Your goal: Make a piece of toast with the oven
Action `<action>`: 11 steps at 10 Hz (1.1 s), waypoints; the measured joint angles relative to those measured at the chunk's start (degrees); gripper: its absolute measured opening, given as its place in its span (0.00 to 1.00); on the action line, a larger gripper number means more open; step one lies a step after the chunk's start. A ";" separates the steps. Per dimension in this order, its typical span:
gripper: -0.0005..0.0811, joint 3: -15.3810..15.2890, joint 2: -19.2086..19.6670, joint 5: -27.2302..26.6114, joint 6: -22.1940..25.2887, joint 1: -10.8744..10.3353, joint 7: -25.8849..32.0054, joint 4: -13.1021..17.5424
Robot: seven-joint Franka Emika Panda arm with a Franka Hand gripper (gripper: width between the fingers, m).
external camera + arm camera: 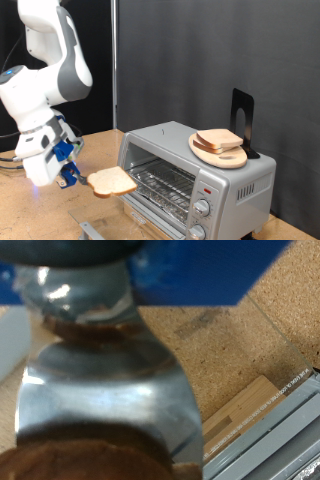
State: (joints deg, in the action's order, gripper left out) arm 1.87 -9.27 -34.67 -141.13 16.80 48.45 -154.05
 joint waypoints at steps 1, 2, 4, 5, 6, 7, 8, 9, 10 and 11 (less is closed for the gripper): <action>0.49 -1.25 0.63 0.33 -0.62 -0.48 -0.21 0.33; 0.49 -2.57 1.07 0.24 -1.60 -1.16 -0.37 0.63; 0.49 -5.08 1.95 -0.14 -3.63 -2.74 -1.26 1.25; 0.49 -6.37 2.10 -0.07 -4.18 -3.48 -2.35 1.57; 0.49 -7.72 2.14 0.60 -4.77 -4.08 -3.73 1.88; 0.49 -9.03 2.17 1.76 -5.35 -4.56 -5.64 2.09; 0.49 -10.26 2.19 3.09 -5.54 -4.90 -7.77 2.38; 0.49 -11.44 2.22 4.33 -5.69 -5.18 -9.64 2.67; 0.49 -12.54 2.29 5.40 -6.00 -5.40 -10.98 2.77; 0.49 -13.57 2.45 6.40 -6.14 -5.56 -12.37 2.81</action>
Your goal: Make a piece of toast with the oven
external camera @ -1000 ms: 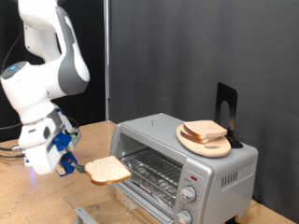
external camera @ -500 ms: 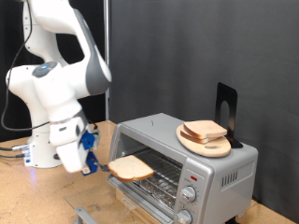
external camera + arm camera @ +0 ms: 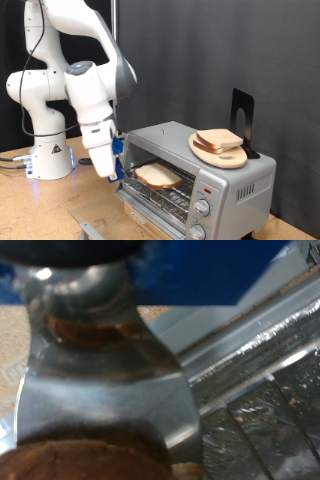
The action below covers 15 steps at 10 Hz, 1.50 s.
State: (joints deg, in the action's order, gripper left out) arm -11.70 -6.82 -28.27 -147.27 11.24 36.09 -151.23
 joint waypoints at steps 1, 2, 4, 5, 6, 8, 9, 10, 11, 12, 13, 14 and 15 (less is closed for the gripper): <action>0.49 -0.90 0.22 0.52 -0.01 -0.15 -1.04 0.02; 0.49 -1.59 0.53 1.11 0.03 -0.23 -1.87 -0.01; 0.49 -1.87 0.88 4.15 0.50 -0.01 -2.78 -0.77; 0.49 -1.74 0.89 6.00 1.03 0.54 -2.78 -1.65; 0.49 -1.53 0.82 7.26 1.55 1.22 -2.70 -2.47; 0.49 -0.10 -0.02 7.68 4.24 2.49 -0.45 -3.74; 0.49 0.79 -0.67 7.33 5.54 2.89 0.98 -4.15; 0.49 1.63 -1.26 6.61 6.16 3.10 2.14 -4.46; 0.49 2.26 -1.73 5.52 6.61 3.11 3.07 -4.59; 0.49 2.55 -2.22 4.48 6.98 3.11 3.37 -4.55; 0.49 2.60 -2.69 3.60 7.10 3.09 3.39 -4.43; 0.49 2.58 -2.96 3.07 7.10 3.03 3.39 -4.12; 0.49 2.41 -3.04 2.88 7.10 2.96 3.12 -3.63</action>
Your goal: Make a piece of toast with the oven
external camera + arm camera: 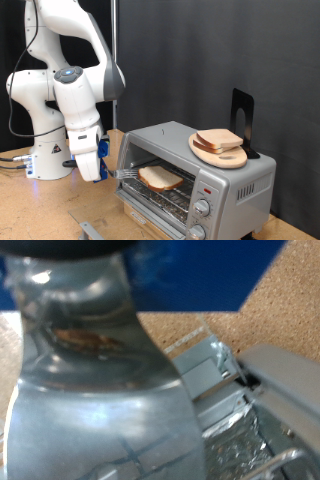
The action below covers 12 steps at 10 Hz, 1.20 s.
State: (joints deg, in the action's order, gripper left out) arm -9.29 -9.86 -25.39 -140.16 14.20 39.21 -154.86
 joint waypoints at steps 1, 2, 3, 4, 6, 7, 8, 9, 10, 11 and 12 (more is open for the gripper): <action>0.49 -0.47 0.01 -0.01 0.00 -0.03 -0.82 0.53; 0.49 -1.07 0.05 -0.01 0.00 -0.17 -1.97 1.06; 0.49 -1.93 0.26 0.02 -0.16 -0.27 -3.32 1.59; 0.49 -2.85 0.62 0.03 -0.51 -0.54 -4.68 2.03; 0.49 -4.66 1.12 -0.06 -0.86 -1.29 -7.08 2.78; 0.49 -5.13 1.12 -0.31 -0.86 -1.54 -7.18 2.86; 0.49 -5.16 1.11 -0.41 -0.78 -1.63 -7.08 2.86; 0.49 -4.90 1.04 -0.42 0.11 -1.57 -6.58 2.83; 0.49 -4.47 0.83 -0.41 1.63 -1.33 -5.55 2.57; 0.49 -3.76 0.38 -0.22 3.23 -0.87 -4.15 2.04; 0.49 -2.80 -0.28 0.02 4.38 -0.28 -2.47 1.22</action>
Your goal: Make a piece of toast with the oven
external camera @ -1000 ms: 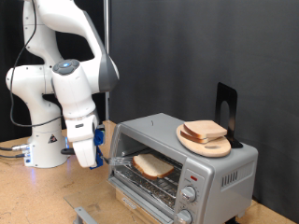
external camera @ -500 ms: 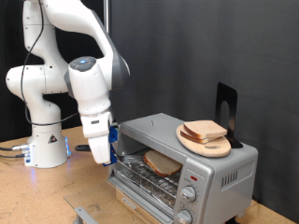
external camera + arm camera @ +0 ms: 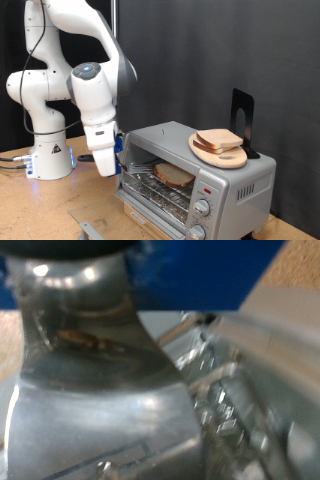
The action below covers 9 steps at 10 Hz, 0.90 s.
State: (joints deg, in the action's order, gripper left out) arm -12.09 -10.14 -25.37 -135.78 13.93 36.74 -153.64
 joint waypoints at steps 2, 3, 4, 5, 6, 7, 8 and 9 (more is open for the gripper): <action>0.49 2.22 -1.89 0.06 1.84 1.35 3.41 -1.86; 0.49 3.63 -3.02 -0.38 2.91 1.91 5.21 -2.46; 0.49 5.27 -4.35 -1.37 3.17 2.37 7.15 -3.14; 0.49 6.74 -5.74 -2.40 3.14 2.98 7.93 -3.82; 0.49 8.12 -7.01 -3.72 2.87 3.66 7.97 -4.37; 0.49 9.63 -8.06 -5.07 2.72 4.33 8.12 -4.72; 0.49 11.24 -8.85 -6.01 2.90 5.04 8.19 -4.75; 0.49 12.81 -9.79 -7.09 3.67 5.53 8.76 -4.78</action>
State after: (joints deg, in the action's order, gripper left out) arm 0.72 -19.93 -32.47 -132.11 19.46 45.49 -158.42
